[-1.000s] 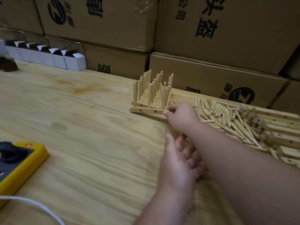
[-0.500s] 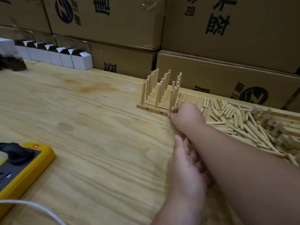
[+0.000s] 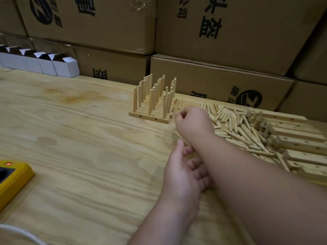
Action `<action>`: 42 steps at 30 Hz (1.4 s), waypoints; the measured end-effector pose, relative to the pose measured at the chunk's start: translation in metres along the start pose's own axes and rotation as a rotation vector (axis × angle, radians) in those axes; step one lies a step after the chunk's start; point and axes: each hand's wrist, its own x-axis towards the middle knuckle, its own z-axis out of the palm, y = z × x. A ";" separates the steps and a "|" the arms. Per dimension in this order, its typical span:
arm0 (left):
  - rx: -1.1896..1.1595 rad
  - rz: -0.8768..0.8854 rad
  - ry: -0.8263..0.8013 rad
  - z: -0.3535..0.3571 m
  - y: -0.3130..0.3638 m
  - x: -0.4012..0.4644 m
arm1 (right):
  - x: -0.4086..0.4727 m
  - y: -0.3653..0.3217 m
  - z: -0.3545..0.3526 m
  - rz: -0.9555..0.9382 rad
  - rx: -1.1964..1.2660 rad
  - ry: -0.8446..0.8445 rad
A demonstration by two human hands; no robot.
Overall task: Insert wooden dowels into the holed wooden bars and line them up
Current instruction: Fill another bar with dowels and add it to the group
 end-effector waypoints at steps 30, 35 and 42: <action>0.339 0.160 -0.111 0.005 -0.011 -0.011 | -0.171 0.150 -0.128 0.244 -0.207 0.019; 0.350 0.166 -0.120 0.005 -0.012 -0.011 | -0.184 0.122 -0.118 0.055 -0.058 -0.015; 0.359 0.176 -0.120 0.005 -0.013 -0.011 | -0.177 0.129 -0.122 0.009 0.021 0.055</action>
